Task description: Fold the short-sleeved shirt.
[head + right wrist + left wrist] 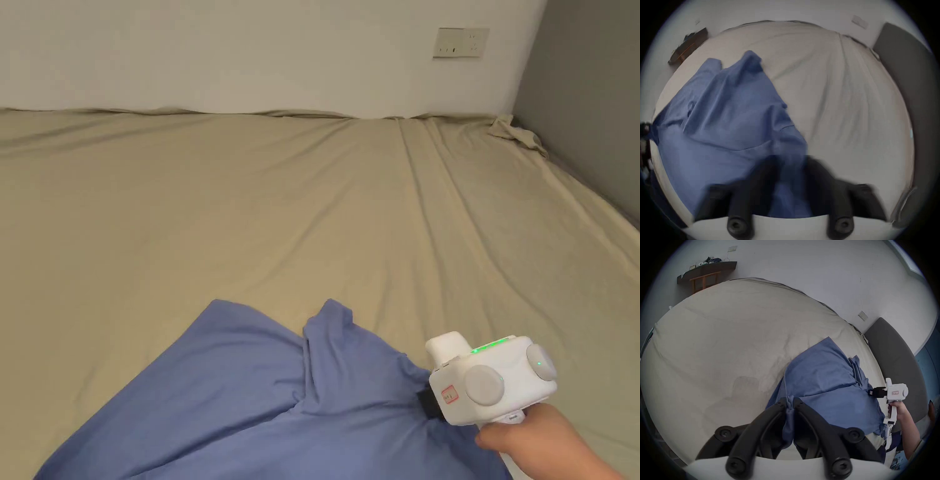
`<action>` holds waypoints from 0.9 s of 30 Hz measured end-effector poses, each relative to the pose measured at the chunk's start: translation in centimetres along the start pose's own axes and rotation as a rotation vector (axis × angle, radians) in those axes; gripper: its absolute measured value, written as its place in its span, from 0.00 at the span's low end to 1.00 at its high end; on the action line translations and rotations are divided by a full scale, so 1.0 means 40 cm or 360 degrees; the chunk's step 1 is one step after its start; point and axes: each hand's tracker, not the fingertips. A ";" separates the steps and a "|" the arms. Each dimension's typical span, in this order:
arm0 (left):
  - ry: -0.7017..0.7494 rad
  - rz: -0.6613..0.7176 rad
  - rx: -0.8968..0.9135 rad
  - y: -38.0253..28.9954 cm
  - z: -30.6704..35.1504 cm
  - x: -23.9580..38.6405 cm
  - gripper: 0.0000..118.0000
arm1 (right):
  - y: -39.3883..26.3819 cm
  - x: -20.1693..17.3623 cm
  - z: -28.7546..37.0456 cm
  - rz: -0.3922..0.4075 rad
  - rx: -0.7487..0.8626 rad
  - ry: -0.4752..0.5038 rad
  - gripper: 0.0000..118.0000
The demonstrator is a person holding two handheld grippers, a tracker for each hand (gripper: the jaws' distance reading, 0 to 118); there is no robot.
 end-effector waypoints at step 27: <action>-0.0519 0.0068 0.0757 0.536 0.274 0.285 0.04 | 0.206 0.123 1.003 -0.0061 0.1442 -0.0549 0.03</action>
